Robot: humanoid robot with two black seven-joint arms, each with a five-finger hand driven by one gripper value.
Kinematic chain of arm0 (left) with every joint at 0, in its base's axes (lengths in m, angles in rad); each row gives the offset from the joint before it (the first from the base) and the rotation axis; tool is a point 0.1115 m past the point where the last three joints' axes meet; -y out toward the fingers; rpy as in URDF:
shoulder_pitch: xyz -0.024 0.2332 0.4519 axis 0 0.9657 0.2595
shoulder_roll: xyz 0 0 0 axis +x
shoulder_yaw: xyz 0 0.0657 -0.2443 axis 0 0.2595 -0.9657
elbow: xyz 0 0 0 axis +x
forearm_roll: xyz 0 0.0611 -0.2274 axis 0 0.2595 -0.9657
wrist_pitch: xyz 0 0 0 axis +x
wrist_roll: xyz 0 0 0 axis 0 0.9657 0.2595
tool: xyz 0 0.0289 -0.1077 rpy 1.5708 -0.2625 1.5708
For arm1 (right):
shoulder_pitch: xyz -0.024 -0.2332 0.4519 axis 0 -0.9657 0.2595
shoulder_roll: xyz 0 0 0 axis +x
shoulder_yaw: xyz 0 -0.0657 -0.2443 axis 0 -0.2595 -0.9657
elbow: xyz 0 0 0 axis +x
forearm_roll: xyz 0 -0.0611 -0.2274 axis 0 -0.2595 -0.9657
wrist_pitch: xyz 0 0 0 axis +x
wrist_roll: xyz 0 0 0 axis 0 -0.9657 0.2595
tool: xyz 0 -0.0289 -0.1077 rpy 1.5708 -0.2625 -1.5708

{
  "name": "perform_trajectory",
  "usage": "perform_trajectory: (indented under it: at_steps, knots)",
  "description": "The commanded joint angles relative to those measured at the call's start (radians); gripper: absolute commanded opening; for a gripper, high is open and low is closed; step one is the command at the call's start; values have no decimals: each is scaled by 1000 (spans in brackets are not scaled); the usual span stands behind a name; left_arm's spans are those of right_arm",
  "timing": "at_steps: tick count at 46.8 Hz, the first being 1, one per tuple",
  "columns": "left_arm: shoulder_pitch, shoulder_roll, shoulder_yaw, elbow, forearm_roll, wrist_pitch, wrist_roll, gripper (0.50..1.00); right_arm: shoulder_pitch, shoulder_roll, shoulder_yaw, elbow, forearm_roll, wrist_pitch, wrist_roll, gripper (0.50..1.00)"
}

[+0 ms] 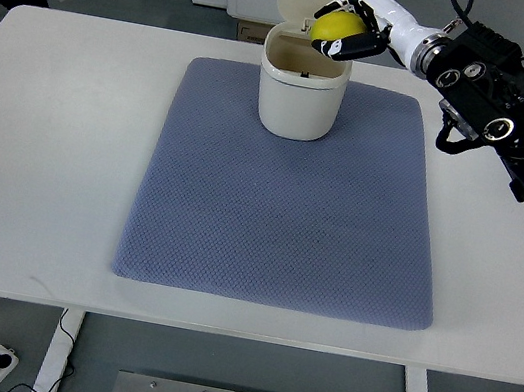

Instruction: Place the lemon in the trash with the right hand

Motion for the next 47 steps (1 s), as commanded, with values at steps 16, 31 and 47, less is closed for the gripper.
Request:
perform_trajectory:
  at_steps: [16,31,47]
  knots:
    - [0,0,0,0,0,0,0,1000,-2,0,3,10,1,15,6,939]
    - [0,0,0,0,0,0,0,1000,4,-11,9,40,2,110,34,968]
    - [0,0,0,0,0,0,0,1000,-7,-196,25,174,11,137,51,972]
